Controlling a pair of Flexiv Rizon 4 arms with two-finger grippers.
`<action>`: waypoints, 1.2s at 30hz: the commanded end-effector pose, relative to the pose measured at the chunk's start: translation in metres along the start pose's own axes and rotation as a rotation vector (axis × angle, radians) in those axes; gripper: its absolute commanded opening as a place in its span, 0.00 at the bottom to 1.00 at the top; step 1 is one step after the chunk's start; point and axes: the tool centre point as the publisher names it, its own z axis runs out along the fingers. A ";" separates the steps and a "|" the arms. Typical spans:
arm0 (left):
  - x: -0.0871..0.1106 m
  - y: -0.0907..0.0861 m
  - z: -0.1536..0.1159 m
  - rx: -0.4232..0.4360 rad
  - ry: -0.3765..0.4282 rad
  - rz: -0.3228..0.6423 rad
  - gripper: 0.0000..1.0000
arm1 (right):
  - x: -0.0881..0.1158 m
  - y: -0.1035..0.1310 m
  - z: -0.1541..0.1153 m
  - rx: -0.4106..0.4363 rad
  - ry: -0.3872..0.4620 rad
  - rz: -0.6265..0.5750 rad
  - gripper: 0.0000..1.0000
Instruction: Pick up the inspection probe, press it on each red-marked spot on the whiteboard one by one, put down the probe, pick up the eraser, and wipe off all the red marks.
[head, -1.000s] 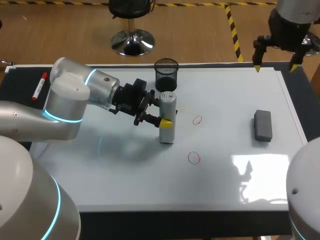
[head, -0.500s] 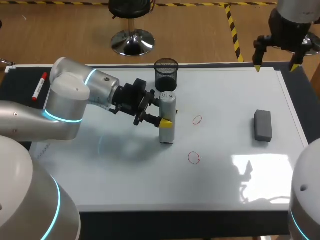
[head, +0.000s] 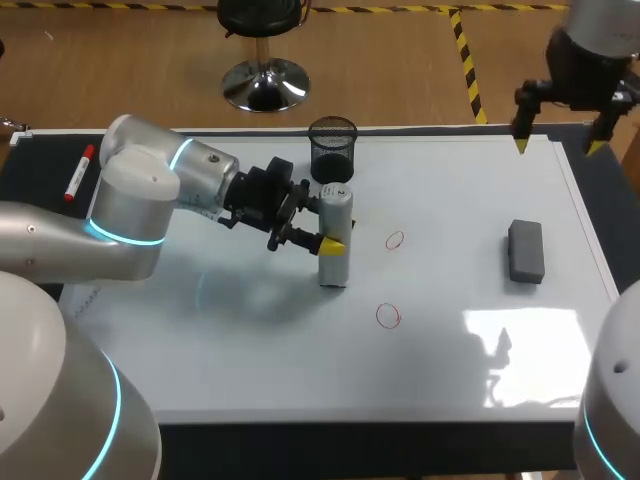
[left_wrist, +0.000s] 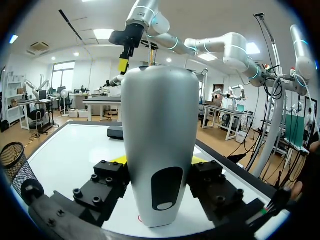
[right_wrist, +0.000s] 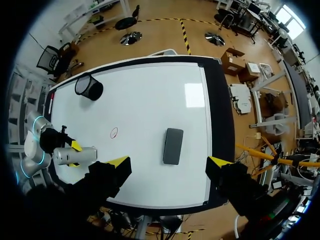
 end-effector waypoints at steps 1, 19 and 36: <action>0.000 0.003 0.000 0.002 -0.001 0.002 0.00 | -0.012 -0.022 -0.003 -0.038 0.044 -0.007 1.00; 0.000 0.003 0.000 0.002 -0.001 0.002 0.00 | -0.003 -0.040 0.047 -0.011 0.021 0.017 1.00; 0.000 0.003 0.000 0.002 -0.001 0.002 0.00 | -0.013 -0.033 0.088 0.024 0.010 0.132 1.00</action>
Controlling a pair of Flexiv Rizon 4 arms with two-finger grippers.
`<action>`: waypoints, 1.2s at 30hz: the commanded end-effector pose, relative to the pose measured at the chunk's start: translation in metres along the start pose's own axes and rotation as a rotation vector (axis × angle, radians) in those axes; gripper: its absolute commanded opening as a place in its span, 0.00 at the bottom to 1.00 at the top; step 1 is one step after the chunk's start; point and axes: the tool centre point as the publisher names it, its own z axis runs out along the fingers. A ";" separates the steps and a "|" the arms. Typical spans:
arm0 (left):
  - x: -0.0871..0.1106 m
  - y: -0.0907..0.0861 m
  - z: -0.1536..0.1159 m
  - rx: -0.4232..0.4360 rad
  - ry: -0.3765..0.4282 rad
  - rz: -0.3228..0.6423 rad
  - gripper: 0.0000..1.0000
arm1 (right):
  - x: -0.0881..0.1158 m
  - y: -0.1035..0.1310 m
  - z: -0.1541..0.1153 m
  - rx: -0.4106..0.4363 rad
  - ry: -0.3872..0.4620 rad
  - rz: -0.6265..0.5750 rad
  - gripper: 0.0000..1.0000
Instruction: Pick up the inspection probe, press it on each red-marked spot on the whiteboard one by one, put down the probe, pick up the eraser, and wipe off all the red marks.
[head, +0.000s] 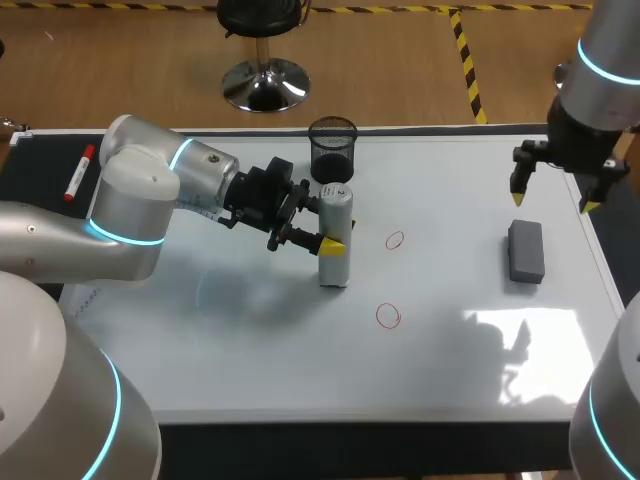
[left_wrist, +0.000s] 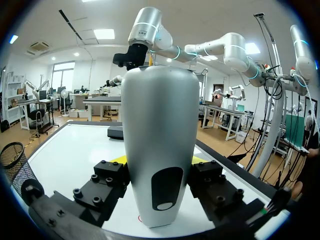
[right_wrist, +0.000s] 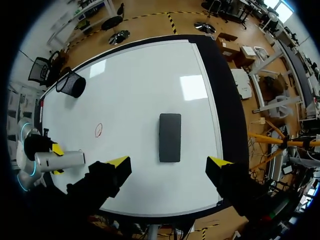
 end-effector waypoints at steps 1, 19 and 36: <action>0.000 0.003 0.000 0.002 -0.001 0.002 0.00 | -0.003 0.003 0.011 -0.002 0.014 0.010 1.00; 0.000 0.003 0.000 0.002 -0.001 0.002 0.00 | -0.005 0.006 0.049 -0.008 0.039 0.065 1.00; 0.000 0.003 0.000 0.002 -0.001 0.002 0.00 | -0.004 0.005 0.085 0.042 0.052 0.041 1.00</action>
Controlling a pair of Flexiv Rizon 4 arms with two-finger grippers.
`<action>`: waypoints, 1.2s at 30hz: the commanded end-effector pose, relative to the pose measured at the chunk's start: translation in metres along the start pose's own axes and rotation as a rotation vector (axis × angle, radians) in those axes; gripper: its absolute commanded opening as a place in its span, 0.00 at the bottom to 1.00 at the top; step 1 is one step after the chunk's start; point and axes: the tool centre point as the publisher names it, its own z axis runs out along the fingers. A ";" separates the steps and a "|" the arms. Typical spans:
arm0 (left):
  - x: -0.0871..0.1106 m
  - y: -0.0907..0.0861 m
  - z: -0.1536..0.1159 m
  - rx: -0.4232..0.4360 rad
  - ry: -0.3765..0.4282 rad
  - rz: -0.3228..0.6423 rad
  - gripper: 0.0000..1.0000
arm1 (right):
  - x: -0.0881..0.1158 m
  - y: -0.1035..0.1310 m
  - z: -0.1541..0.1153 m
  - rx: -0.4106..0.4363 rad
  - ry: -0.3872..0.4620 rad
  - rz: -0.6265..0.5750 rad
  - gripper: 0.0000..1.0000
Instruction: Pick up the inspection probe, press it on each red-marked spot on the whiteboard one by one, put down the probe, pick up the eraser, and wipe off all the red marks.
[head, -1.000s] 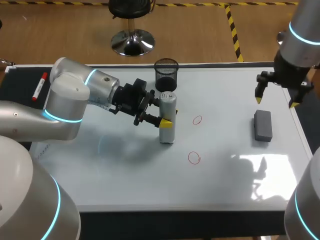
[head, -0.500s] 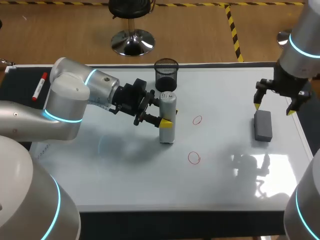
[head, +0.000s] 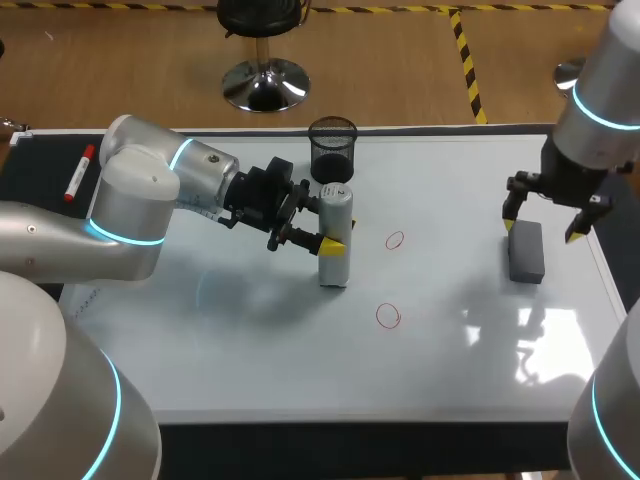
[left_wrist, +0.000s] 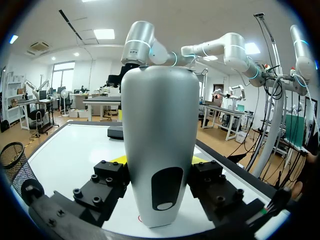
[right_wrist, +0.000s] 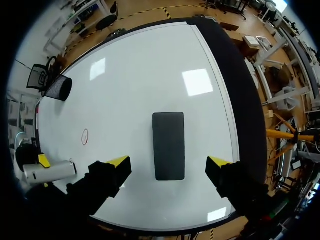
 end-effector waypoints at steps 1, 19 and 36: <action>0.000 0.003 0.000 0.002 -0.001 0.002 0.00 | 0.001 0.003 0.012 0.018 0.009 -0.011 1.00; 0.000 0.003 0.000 0.002 -0.001 0.002 0.00 | -0.005 -0.001 0.040 0.069 0.013 -0.042 1.00; 0.000 0.003 0.000 0.002 -0.001 0.002 0.00 | -0.007 0.000 0.054 0.074 0.012 -0.049 1.00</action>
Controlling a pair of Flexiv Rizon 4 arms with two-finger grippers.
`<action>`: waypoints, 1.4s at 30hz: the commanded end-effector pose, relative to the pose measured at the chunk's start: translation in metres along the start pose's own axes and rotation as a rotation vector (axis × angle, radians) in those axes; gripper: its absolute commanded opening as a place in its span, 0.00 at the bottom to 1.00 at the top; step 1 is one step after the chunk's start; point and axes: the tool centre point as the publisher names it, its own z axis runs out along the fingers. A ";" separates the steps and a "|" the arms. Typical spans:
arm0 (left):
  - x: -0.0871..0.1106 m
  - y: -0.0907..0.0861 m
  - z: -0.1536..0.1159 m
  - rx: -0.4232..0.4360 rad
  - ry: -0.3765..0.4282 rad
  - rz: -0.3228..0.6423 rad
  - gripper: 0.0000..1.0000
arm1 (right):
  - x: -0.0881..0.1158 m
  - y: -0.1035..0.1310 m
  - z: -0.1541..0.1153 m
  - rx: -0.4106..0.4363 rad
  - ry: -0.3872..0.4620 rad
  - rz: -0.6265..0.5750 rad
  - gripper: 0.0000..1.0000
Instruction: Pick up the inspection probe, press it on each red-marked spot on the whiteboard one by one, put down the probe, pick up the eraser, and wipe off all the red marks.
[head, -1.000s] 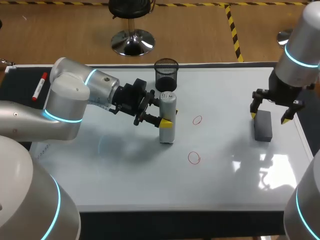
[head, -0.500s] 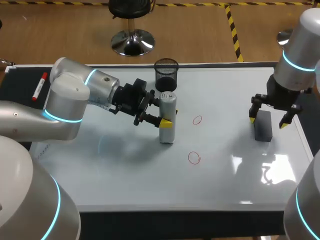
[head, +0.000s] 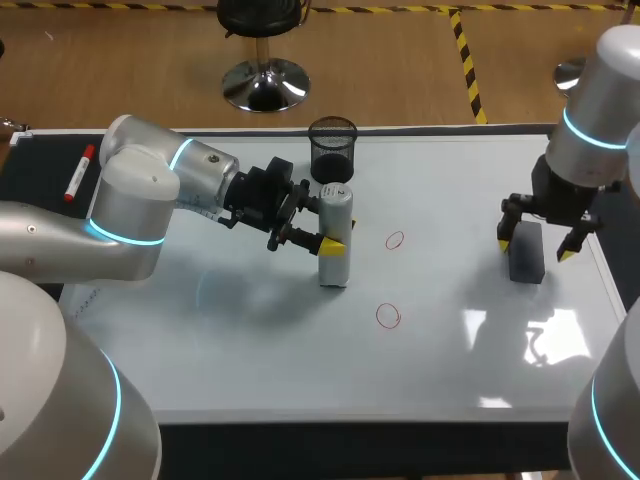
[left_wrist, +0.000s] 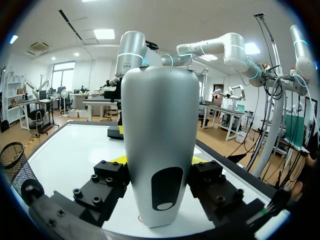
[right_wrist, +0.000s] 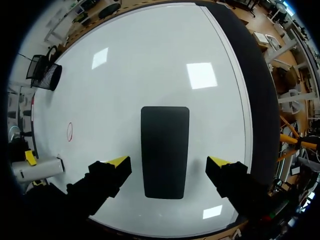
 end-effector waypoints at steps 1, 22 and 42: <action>0.000 0.003 0.000 0.002 -0.001 0.002 0.00 | -0.001 0.002 0.005 0.001 0.004 0.002 1.00; 0.000 0.003 0.000 0.002 -0.001 0.002 0.00 | 0.002 -0.001 0.011 -0.007 -0.002 0.000 0.00; 0.000 0.003 0.000 0.002 -0.001 0.002 0.00 | 0.002 -0.010 -0.022 0.031 -0.012 0.014 0.00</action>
